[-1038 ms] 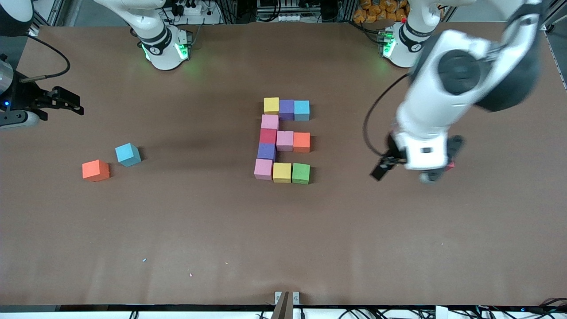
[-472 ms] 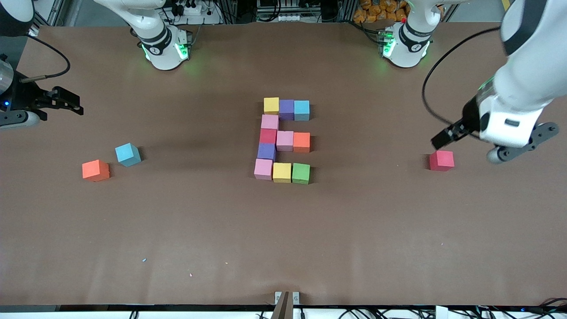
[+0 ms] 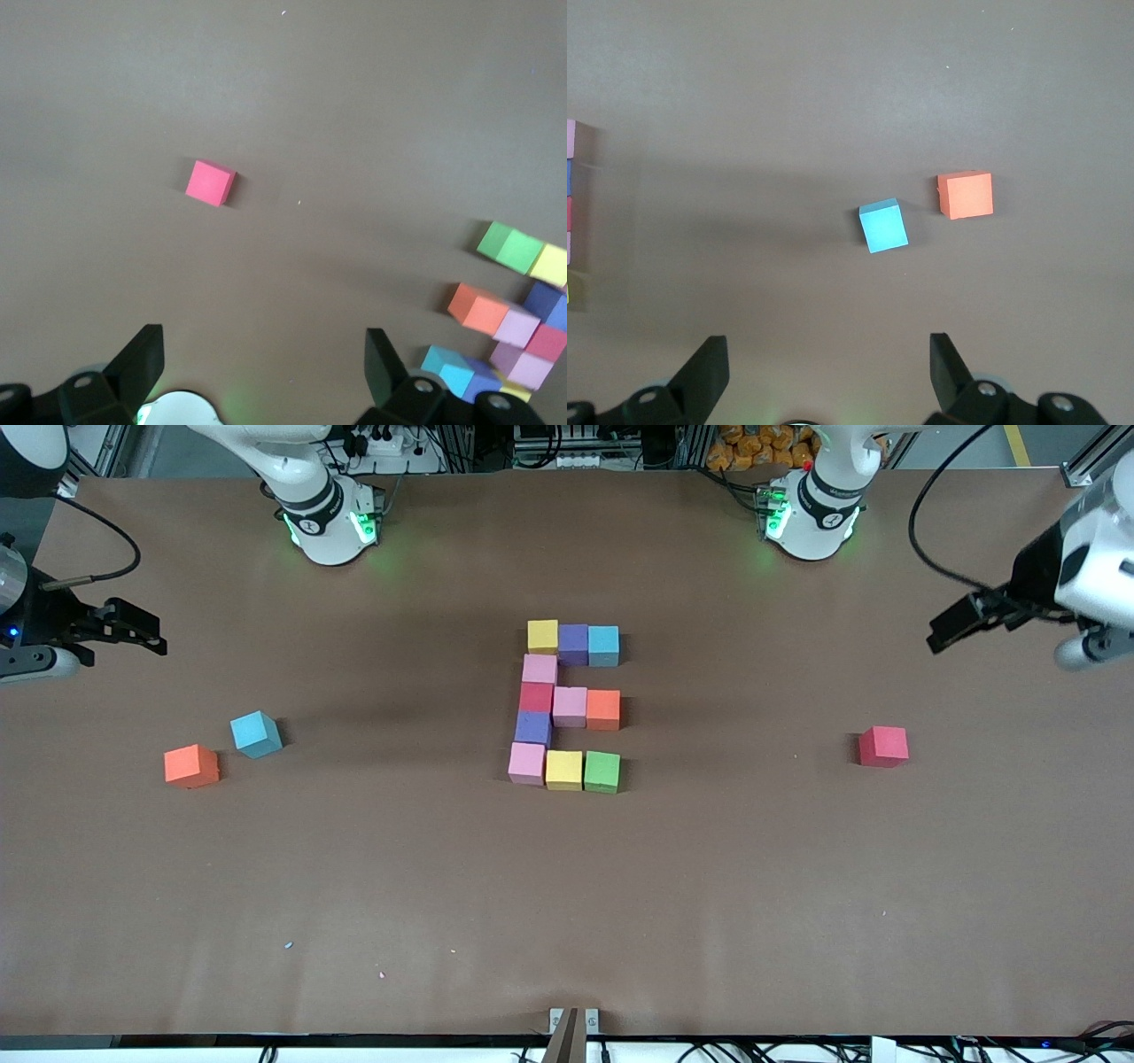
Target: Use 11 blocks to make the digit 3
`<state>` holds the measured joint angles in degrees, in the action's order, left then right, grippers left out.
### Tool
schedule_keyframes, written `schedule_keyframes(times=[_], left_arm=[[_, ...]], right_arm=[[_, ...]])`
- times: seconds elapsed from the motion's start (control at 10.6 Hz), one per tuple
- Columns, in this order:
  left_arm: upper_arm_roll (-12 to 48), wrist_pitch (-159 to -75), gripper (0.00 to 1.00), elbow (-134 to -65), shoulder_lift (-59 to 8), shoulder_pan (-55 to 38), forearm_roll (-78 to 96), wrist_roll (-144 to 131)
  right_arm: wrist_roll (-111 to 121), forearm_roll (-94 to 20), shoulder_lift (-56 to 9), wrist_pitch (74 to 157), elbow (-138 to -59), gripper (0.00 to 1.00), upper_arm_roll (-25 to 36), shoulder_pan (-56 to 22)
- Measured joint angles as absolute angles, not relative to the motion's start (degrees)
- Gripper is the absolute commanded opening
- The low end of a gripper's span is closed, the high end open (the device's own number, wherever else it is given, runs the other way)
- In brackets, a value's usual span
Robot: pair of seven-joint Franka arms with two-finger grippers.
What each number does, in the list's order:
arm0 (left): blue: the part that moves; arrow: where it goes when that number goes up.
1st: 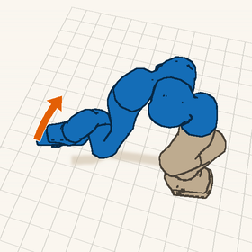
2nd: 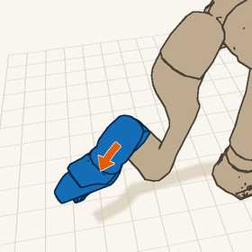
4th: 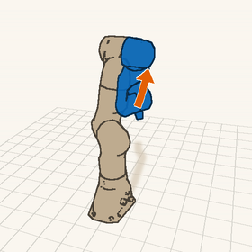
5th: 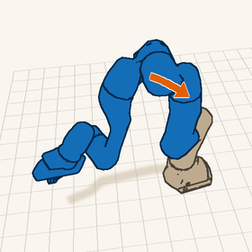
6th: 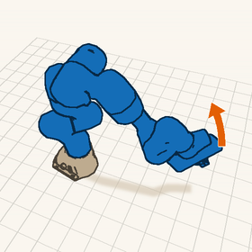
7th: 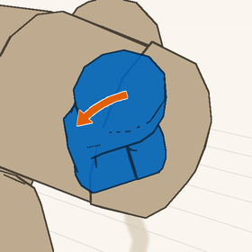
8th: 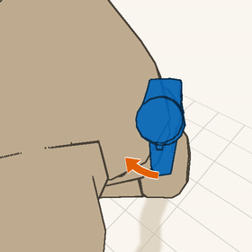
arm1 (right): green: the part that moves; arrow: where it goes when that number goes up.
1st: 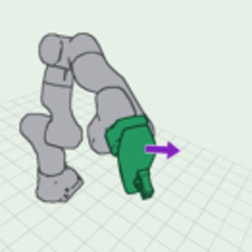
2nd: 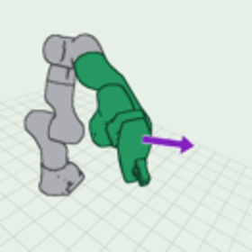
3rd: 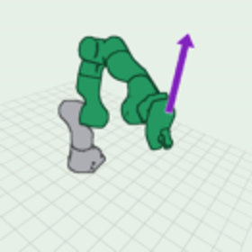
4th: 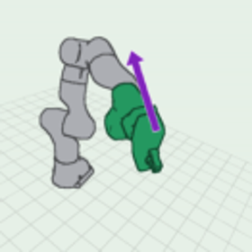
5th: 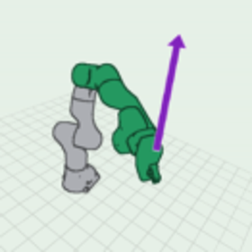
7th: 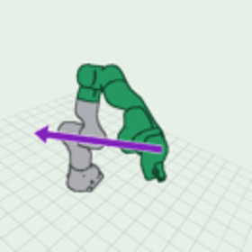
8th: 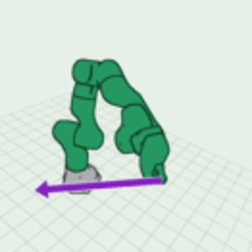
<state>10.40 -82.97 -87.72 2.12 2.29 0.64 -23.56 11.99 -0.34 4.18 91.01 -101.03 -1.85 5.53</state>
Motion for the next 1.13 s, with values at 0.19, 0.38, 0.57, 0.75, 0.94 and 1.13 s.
schedule_keyframes(times=[0.19,0.38,0.57,0.75,0.94,1.13], left_arm=[[10.41,-83.03,1.00,-91.14,5.11,2.36,0.64,-21.49],[9.56,-83.07,1.00,-92.37,5.92,1.21,0.64,-20.52],[8.83,-83.16,1.00,-92.56,5.91,0.56,0.64,-20.32],[8.61,-83.27,1.00,-92.56,5.97,0.36,0.20,-19.00],[8.22,-83.39,1.00,-92.55,6.09,-0.66,-0.12,-17.74],[7.08,-83.46,1.00,-92.55,6.10,-2.69,-0.15,-17.46]], right_arm=[[11.99,-0.34,4.17,91.01,-101.04,1.00,-1.85,5.53],[11.99,-0.34,4.17,91.01,-101.04,1.00,-1.85,5.53],[11.99,-0.34,4.17,91.01,-101.04,1.00,-1.85,5.53],[11.99,-0.34,4.17,91.01,-101.04,1.00,-1.85,5.53],[11.99,-0.34,4.17,91.01,-101.04,1.00,-1.85,5.53],[12.00,-0.34,4.17,91.01,-101.04,1.00,-1.85,5.53]])
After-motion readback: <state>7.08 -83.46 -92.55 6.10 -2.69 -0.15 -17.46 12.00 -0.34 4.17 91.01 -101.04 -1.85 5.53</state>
